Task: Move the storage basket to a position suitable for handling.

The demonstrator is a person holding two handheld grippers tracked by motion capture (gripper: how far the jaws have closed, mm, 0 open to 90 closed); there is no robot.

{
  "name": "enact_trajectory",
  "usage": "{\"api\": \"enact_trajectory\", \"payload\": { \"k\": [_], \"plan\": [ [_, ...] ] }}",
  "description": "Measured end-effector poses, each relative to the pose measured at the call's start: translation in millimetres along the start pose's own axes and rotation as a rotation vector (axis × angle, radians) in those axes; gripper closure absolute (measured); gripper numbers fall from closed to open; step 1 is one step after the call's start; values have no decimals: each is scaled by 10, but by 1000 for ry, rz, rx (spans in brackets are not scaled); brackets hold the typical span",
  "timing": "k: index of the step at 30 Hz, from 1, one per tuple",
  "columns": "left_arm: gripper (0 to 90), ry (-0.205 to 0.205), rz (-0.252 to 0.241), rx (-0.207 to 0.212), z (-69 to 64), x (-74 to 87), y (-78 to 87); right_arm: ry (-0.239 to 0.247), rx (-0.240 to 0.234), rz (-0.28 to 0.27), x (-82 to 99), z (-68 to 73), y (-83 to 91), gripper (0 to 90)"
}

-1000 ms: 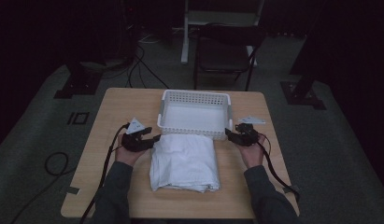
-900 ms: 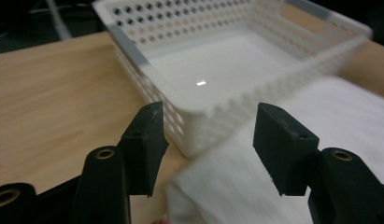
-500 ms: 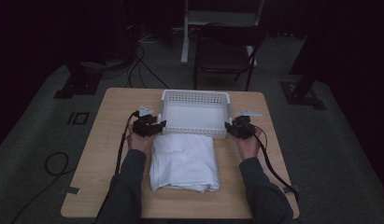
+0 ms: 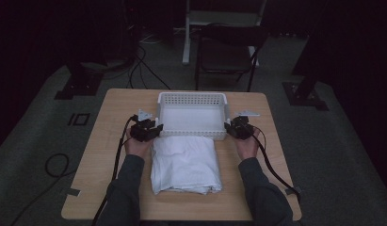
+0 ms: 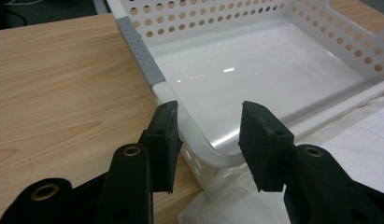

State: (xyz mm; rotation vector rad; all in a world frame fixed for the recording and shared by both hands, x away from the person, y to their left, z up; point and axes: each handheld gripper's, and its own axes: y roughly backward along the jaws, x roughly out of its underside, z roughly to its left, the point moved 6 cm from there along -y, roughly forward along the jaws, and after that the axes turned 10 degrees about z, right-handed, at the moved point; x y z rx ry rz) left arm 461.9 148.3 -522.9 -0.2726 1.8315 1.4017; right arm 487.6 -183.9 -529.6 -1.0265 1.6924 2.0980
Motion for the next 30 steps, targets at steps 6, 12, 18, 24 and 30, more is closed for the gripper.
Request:
{"api": "enact_trajectory", "payload": {
  "k": [6,12,18,24,30],
  "plan": [
    [484,1,-32,-22,3,32,131,-13,-25,-26,1,-8,89,527],
    [446,-21,-56,-41,-38,206,346,28,1,-41,187,-65,306,448],
    [441,-23,-53,-30,-75,375,419,66,-13,-31,422,-65,385,452],
    [441,-40,-64,-21,-169,499,475,85,-16,-29,586,-3,427,491],
    [440,-35,-40,-35,-180,653,469,77,-24,11,684,54,445,419]
  ]
}}
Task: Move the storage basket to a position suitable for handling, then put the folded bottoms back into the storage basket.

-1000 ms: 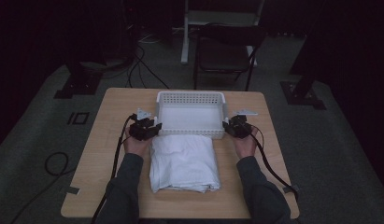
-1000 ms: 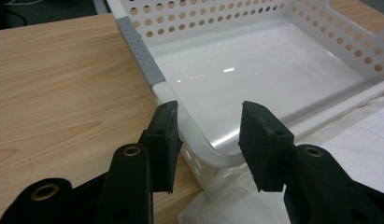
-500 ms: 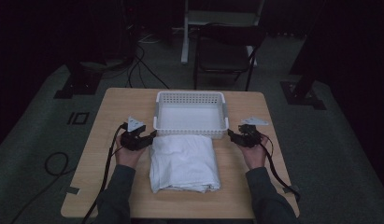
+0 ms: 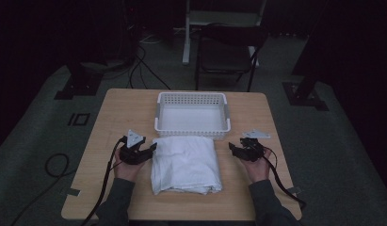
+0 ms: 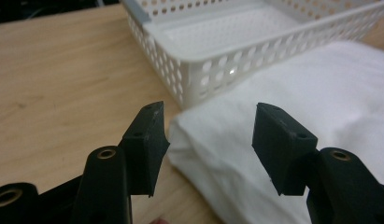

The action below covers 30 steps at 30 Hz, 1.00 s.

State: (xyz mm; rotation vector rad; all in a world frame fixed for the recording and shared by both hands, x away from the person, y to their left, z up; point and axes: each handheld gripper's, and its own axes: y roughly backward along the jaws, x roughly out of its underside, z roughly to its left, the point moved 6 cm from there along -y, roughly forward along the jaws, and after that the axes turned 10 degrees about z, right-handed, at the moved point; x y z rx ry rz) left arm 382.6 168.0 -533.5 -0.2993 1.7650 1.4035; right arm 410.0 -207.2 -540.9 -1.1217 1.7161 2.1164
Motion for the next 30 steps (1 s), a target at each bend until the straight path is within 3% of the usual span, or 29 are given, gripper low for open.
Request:
{"api": "enact_trajectory", "payload": {
  "k": [6,13,18,23,30],
  "plan": [
    [429,17,19,5,-15,68,11,-2,-44,12,62,97,10,401],
    [389,19,29,23,-97,110,12,29,-86,27,104,328,10,324],
    [374,23,31,46,-168,119,41,41,-95,35,114,420,-10,322],
    [280,40,36,24,-214,127,37,56,-121,32,119,541,-25,323],
    [211,30,65,61,-363,138,-61,61,-129,28,109,614,-21,324]
  ]
}}
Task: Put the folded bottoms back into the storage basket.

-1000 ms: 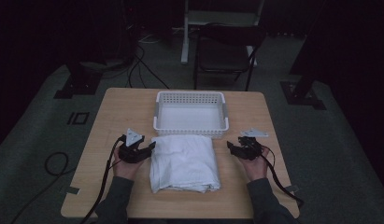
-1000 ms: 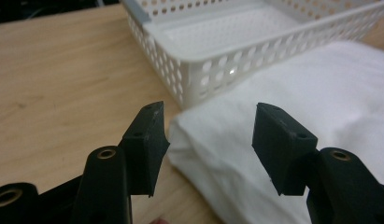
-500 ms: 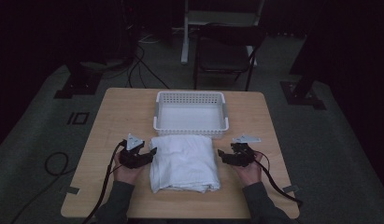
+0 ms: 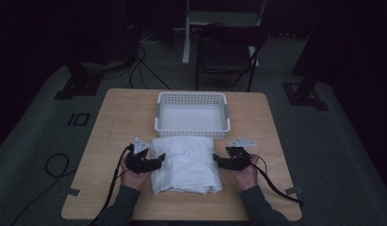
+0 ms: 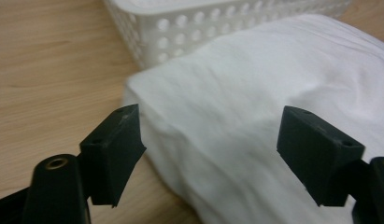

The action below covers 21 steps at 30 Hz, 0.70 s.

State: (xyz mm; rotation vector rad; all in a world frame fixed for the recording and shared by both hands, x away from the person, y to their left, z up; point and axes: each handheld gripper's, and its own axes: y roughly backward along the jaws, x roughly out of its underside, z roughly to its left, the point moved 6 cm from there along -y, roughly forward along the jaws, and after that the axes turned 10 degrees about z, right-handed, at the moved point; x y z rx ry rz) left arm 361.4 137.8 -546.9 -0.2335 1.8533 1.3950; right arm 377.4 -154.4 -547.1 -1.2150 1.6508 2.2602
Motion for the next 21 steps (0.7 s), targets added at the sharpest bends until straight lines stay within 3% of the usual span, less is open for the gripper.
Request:
{"api": "enact_trajectory", "payload": {
  "k": [2,10,21],
  "plan": [
    [188,-2,13,8,-38,5,-34,8,-2,-5,-19,47,1,318],
    [120,0,65,-38,-86,66,-171,-4,5,-6,-11,148,-70,233],
    [107,2,135,-49,-84,177,-328,-3,7,33,47,195,-210,227]
  ]
}}
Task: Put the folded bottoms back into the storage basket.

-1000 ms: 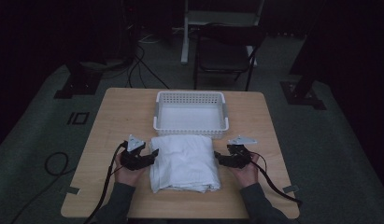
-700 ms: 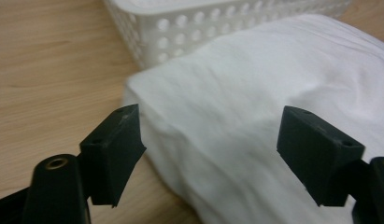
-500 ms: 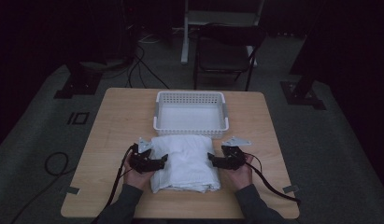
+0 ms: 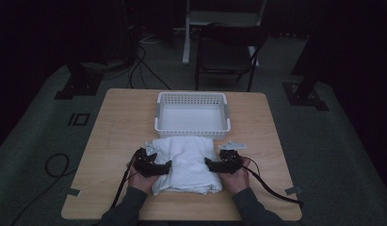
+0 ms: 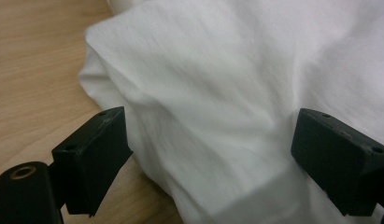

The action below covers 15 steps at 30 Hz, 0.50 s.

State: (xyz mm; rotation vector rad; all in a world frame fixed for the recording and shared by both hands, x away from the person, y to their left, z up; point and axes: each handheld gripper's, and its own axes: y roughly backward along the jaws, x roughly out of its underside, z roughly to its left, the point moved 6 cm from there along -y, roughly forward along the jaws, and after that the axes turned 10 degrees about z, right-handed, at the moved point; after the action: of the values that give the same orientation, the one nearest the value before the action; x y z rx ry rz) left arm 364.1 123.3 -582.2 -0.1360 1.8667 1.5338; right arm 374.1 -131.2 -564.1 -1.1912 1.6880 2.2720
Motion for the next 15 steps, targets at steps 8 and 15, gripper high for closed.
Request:
{"api": "enact_trajectory", "payload": {
  "k": [8,15],
  "plan": [
    [103,7,35,10,6,36,-86,-9,3,34,45,-24,-80,222],
    [103,20,44,34,17,52,-118,-20,-11,53,65,-14,-122,224]
  ]
}}
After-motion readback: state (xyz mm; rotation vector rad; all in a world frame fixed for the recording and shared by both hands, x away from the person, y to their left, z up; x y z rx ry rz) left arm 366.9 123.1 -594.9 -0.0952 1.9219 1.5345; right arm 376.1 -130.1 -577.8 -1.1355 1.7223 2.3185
